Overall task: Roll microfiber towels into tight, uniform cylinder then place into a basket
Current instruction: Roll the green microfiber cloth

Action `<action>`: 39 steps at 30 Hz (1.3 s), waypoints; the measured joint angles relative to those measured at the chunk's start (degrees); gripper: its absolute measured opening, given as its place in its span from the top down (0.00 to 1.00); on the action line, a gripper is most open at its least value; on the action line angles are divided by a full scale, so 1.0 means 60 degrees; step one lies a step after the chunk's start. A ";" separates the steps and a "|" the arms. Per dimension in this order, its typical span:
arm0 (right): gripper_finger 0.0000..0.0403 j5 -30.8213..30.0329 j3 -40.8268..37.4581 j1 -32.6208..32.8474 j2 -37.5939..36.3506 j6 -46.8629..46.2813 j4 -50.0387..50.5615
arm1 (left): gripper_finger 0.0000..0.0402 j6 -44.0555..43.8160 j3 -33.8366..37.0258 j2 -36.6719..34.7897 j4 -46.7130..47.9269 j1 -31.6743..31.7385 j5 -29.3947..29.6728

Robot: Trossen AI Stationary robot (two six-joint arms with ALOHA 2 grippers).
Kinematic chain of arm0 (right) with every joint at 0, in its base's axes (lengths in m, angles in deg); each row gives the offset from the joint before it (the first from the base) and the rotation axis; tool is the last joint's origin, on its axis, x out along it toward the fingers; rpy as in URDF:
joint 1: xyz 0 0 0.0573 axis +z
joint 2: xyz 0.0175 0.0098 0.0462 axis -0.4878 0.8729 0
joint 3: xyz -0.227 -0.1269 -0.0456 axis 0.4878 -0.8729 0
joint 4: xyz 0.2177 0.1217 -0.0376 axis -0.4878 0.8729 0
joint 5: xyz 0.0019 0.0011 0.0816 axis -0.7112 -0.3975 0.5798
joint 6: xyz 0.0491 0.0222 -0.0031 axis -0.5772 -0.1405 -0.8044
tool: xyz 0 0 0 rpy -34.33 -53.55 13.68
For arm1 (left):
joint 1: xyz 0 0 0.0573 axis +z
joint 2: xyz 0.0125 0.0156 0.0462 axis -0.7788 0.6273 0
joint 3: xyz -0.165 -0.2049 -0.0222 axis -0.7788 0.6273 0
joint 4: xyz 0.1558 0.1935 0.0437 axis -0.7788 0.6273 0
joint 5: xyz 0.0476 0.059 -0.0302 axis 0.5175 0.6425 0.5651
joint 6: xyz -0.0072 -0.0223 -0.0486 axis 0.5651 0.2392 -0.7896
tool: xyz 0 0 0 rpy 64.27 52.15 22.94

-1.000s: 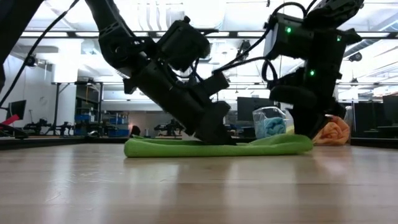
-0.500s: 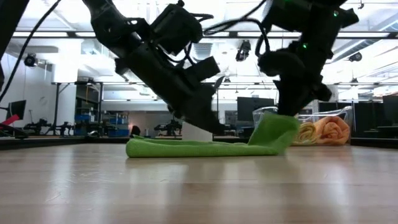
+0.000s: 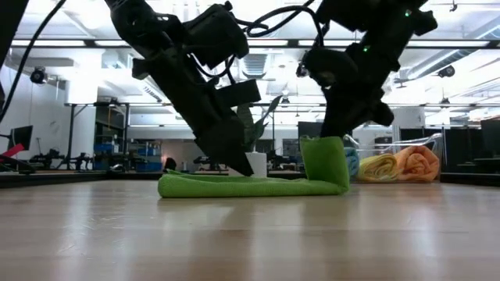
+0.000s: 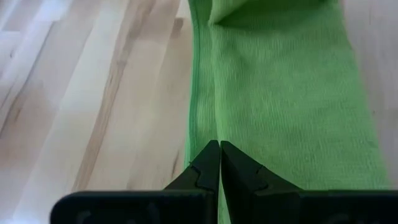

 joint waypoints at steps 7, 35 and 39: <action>0.98 0.0006 -0.0052 -0.0020 0.0704 0.0010 -0.1415 | 1.00 -0.0004 0.0003 0.0000 0.0061 0.0000 -0.0001; 0.68 -0.0371 -0.0028 -0.0020 0.1785 0.0795 -0.2955 | 1.00 -0.0012 0.0003 -0.0001 0.0072 0.0004 0.0280; 0.59 -0.0435 -0.0034 -0.0020 0.1695 0.1585 -0.2954 | 1.00 -0.0022 0.0003 -0.0057 0.0077 -0.0001 0.0946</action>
